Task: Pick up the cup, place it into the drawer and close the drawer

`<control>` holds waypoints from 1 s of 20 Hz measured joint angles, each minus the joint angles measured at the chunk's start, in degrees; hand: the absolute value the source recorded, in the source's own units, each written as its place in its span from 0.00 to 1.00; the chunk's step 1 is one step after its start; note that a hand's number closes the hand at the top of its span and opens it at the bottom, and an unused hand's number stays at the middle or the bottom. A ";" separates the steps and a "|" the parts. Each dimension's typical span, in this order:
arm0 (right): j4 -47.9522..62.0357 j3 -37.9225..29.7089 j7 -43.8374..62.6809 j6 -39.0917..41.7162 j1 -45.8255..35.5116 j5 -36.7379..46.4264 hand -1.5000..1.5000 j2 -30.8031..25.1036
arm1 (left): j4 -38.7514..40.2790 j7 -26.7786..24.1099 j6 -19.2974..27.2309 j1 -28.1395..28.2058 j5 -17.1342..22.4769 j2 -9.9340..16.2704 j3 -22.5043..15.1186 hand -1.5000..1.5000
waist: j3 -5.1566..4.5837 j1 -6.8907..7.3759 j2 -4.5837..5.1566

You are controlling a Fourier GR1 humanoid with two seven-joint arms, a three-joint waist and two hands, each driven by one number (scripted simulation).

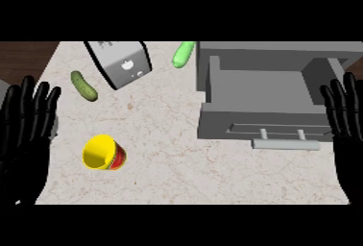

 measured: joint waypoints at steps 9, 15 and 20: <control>-0.08 -0.10 0.72 0.85 0.55 0.30 0.00 -0.93 | -1.66 3.90 -17.09 7.28 19.65 6.24 -3.25 0.00 | 0.19 -0.89 -0.46; 1.98 0.27 -0.52 2.66 1.51 0.93 0.00 -1.76 | 2.29 6.66 -25.59 10.75 34.06 11.47 2.66 0.00 | 0.26 -1.01 -0.47; 2.81 0.23 0.50 2.74 -0.12 1.36 0.00 -1.60 | 9.58 6.04 -30.58 10.25 36.75 13.03 6.95 0.00 | 0.28 -1.13 -0.46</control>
